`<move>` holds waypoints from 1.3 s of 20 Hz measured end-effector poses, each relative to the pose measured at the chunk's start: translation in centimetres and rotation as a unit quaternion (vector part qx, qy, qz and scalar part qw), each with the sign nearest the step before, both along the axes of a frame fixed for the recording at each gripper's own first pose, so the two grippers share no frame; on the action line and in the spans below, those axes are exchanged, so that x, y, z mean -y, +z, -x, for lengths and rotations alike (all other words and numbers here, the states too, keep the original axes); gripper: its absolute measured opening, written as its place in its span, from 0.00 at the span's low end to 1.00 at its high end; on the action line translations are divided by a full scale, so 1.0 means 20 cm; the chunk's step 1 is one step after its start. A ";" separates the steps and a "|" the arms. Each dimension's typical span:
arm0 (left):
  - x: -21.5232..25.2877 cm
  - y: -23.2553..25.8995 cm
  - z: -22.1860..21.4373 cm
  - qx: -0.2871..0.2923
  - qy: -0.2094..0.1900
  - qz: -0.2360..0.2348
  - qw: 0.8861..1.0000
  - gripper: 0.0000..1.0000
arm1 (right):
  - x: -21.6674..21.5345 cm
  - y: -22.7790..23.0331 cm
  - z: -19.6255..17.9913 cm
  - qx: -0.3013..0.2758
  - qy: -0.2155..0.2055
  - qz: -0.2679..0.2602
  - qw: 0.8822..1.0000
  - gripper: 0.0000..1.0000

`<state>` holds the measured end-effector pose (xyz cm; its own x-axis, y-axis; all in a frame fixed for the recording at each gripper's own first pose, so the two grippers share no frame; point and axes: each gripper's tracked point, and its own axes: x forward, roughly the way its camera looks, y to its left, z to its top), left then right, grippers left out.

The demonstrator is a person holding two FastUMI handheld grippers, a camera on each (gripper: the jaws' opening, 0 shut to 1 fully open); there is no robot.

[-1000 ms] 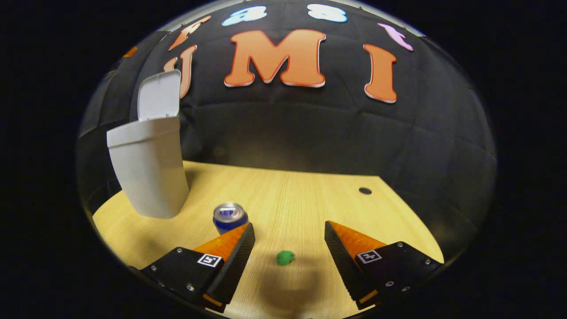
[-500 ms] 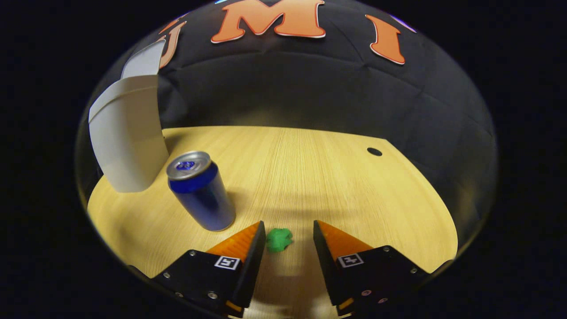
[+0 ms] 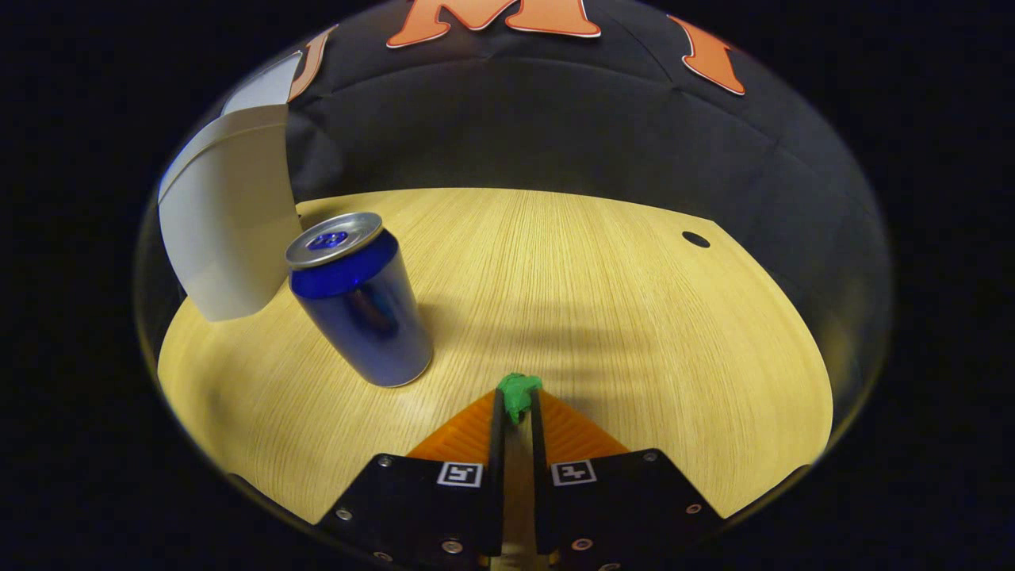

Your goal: Press the lid of the desktop garbage bin to open it, pick up the crumpled paper on the desktop and throw it into the bin, then pick up the pop can on the desktop and drop it into the bin, and finally close the garbage bin lid.

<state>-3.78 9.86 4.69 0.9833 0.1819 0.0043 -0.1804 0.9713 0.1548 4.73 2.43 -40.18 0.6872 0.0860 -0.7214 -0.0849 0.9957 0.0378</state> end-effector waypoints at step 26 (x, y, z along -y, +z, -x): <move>-0.46 -0.09 0.14 0.029 0.063 0.056 0.996 0.84 | -0.84 1.85 -0.35 0.309 0.105 -0.134 0.936 0.09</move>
